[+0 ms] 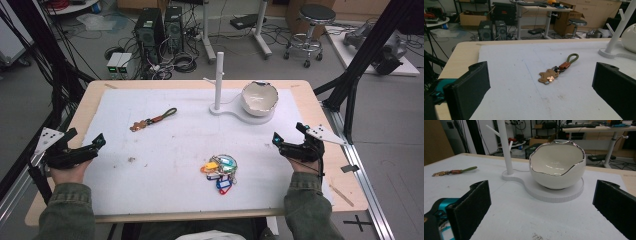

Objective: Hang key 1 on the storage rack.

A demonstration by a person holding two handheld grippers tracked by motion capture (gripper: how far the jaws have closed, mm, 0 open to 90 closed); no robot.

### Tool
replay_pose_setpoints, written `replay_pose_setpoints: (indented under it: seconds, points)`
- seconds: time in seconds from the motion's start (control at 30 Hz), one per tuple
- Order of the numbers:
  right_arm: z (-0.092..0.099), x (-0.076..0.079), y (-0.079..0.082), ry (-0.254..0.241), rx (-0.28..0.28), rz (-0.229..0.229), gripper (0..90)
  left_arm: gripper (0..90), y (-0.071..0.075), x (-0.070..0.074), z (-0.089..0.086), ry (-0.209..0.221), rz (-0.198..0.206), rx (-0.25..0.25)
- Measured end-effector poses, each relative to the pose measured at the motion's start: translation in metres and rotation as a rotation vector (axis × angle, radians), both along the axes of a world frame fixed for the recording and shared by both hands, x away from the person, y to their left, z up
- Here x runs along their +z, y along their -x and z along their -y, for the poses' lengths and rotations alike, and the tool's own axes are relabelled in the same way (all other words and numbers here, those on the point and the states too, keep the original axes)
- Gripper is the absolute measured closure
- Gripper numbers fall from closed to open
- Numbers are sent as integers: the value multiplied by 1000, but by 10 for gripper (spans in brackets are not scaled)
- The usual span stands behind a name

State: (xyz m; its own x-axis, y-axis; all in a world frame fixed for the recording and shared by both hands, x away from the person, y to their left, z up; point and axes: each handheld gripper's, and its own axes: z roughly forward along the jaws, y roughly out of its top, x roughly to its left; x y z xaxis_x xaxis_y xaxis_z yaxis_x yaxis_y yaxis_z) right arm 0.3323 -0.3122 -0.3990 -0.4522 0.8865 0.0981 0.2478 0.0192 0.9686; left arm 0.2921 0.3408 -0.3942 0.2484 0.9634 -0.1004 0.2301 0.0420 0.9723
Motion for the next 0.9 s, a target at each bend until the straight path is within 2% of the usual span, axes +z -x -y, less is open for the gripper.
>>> replay_pose_setpoints:
  seconds: [0.2, 0.57, 0.67, 0.9]
  points:
    - [-1, -1, -1, 24, 13, 4, 7, 17, 0, 0, -1, 5, -4, -1]
    - [-4, -2, 0, 34, 21, 4, 7, 17, 0, 0, 0, 4, -10, -5]
    - [-4, -2, 1, 33, 20, 1, 7, 17, -1, 0, 1, 24, -37, -18]
    - [-5, -3, 3, 45, 20, 0, 7, 17, -6, 2, 4, 14, -52, -22]
